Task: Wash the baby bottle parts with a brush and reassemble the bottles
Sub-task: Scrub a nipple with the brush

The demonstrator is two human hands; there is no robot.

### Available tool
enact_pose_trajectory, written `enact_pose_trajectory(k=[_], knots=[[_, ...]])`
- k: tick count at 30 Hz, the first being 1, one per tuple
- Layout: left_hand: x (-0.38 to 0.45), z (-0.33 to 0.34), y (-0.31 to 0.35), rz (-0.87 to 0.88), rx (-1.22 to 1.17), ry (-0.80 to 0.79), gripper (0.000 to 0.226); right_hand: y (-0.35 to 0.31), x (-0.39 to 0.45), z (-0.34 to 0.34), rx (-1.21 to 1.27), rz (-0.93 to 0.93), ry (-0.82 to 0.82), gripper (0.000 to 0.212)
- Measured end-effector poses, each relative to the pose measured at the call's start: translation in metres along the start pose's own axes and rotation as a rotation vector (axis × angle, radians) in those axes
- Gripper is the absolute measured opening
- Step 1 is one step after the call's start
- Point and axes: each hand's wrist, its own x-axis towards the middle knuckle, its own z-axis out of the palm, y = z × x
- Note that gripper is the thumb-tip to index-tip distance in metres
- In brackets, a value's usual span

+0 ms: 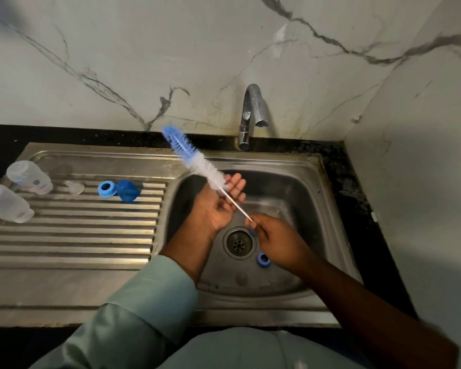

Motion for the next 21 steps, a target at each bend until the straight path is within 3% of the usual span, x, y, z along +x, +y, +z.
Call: enact_pose_trajectory(k=[3, 6, 8, 12, 17, 21], knots=[[-0.005, 0.007, -0.009, -0.046, -0.019, -0.034, 0.031, -0.005, 0.017, 0.003, 0.033, 0.076, 0.071, 0.021], [0.004, -0.002, 0.017, 0.042, -0.175, -0.010, 0.032, 0.009, -0.006, 0.001, 0.013, 0.047, 0.048, 0.019], [0.003, -0.003, 0.012, 0.041, -0.108, -0.012, 0.032, 0.007, -0.012, 0.002, -0.015, 0.013, -0.003, 0.017], [-0.005, 0.006, -0.014, -0.028, -0.045, -0.073, 0.035, -0.005, 0.018, 0.007, 0.066, 0.128, 0.130, 0.021], [0.011, -0.011, 0.021, 0.103, -0.180, 0.016, 0.029, 0.003, -0.019, 0.004, 0.045, 0.017, -0.009, 0.018], [0.014, -0.022, -0.003, 0.133, -0.025, 0.067, 0.016, -0.008, 0.005, 0.000, 0.246, 0.119, 0.248, 0.020]])
